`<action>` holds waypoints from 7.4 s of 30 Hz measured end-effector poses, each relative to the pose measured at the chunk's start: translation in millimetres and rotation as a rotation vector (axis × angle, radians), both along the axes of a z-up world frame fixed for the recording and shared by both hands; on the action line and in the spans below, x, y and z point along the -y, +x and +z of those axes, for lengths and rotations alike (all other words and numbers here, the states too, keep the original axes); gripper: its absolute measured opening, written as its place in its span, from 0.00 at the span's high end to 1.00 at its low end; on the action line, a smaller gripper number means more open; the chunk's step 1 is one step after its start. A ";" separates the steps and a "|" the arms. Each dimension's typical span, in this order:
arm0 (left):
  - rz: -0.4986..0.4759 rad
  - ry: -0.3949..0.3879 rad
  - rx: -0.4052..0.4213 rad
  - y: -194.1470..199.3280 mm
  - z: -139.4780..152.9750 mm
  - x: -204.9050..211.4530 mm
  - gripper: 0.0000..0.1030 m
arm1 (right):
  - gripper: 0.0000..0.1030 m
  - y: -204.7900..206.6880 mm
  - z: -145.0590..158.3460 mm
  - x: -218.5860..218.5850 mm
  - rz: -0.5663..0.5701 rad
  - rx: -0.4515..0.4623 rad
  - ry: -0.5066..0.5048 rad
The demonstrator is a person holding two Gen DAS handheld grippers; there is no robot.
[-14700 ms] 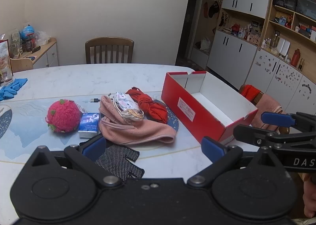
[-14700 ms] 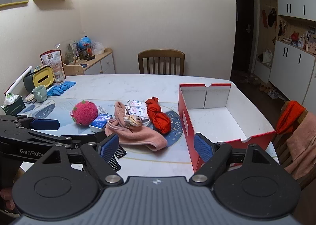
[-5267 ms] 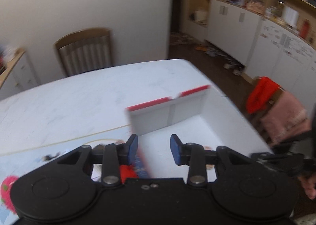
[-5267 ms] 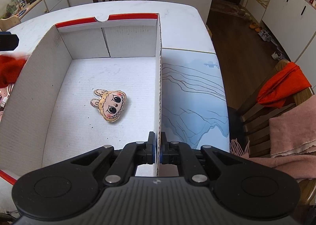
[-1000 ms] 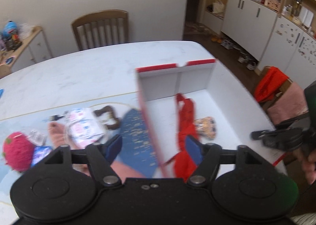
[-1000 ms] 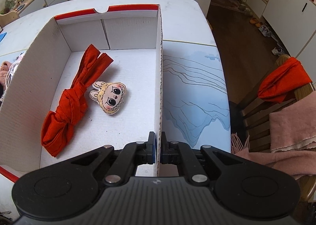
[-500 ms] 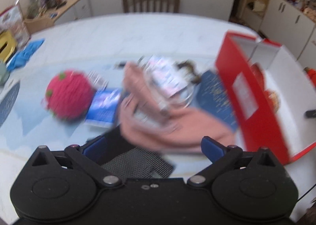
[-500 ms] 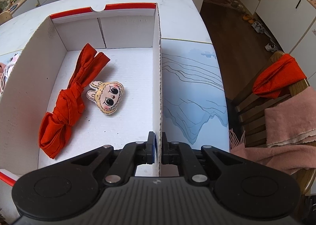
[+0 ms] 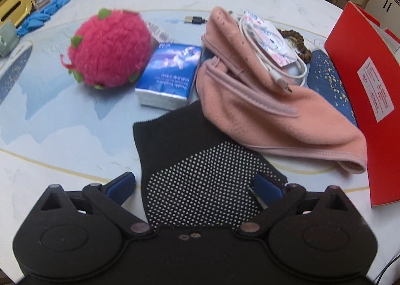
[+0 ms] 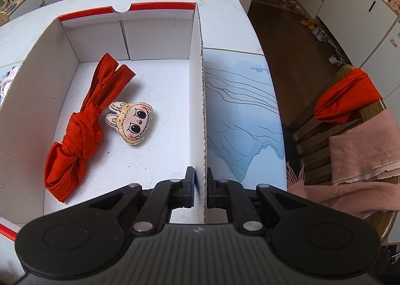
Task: Organize objects
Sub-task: 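Move the left tool back to the table and grasp the black dotted glove, then lift the black dotted glove with the left tool and carry it over the box, then release the glove onto the keychain in the box and withdraw the left tool, then move the left tool to the pink fuzzy ball and grasp it, then lift the pink fuzzy ball with the left tool and carry it over the box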
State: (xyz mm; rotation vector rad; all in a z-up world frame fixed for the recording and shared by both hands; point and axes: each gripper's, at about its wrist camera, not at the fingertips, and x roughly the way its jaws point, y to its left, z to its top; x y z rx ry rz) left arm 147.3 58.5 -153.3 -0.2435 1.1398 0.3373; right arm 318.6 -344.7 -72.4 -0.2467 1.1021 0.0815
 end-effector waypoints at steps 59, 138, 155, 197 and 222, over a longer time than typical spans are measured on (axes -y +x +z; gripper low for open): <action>-0.444 0.067 0.358 86.6 177.8 183.6 0.91 | 0.95 -1.7 -0.2 17.1 0.146 -0.013 0.098; -0.595 0.039 0.235 178.3 119.8 241.7 0.32 | 0.96 -0.2 -5.5 18.5 0.070 -0.050 0.102; -0.371 0.048 0.326 113.7 149.0 171.1 0.01 | 0.96 -3.5 -8.5 14.9 0.075 -0.062 0.075; 0.129 0.148 0.032 85.4 42.4 -116.3 0.01 | 0.93 -2.3 -7.8 1.2 -0.016 -0.081 0.005; 0.176 0.158 0.168 47.4 101.3 -98.5 0.24 | 0.93 -1.8 -7.3 2.2 -0.005 -0.086 0.008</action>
